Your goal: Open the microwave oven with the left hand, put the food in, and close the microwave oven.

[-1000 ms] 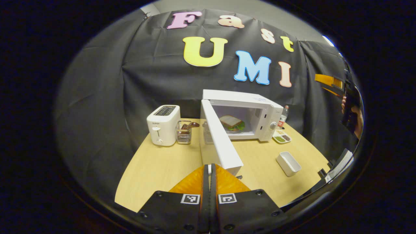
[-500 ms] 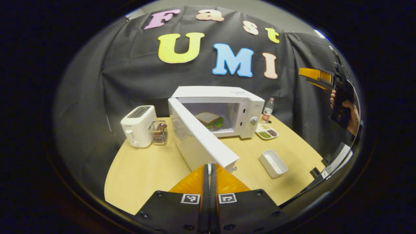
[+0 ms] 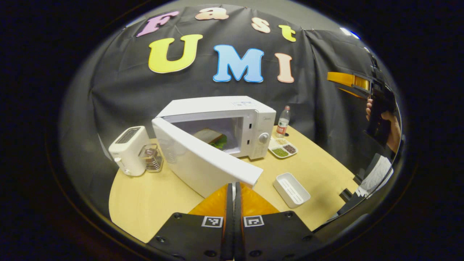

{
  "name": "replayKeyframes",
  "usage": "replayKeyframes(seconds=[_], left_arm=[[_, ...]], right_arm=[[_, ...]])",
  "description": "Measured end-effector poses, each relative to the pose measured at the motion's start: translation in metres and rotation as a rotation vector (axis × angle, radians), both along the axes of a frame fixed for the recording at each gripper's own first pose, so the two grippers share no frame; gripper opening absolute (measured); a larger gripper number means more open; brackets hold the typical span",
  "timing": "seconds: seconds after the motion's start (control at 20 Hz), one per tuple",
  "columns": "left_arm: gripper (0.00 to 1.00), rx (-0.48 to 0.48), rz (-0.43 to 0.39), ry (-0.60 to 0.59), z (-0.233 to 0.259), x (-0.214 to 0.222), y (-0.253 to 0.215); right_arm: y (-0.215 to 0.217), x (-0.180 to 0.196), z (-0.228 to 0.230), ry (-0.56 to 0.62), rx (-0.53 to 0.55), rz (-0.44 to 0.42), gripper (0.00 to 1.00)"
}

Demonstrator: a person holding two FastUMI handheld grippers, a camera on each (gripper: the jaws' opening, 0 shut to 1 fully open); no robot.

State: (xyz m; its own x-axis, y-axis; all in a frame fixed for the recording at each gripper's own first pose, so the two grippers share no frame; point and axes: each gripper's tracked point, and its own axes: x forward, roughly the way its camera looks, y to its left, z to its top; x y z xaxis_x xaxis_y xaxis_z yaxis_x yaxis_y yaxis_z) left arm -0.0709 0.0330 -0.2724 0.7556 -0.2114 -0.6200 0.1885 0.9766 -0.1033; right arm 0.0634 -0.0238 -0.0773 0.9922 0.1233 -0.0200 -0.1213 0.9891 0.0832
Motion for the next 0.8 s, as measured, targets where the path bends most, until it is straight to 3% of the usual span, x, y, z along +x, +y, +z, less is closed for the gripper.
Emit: replayKeyframes(seconds=[0.4,0.8], left_arm=[[0.07,-0.037,-0.054,-0.011,-0.008,0.055,-0.046],[0.07,-0.073,-0.044,-0.032,-0.016,0.11,-0.071]], right_arm=[[-0.048,0.004,-0.004,0.012,-0.003,-0.069,0.93],[-0.078,0.014,-0.008,0.019,0.006,-0.123,0.94]])
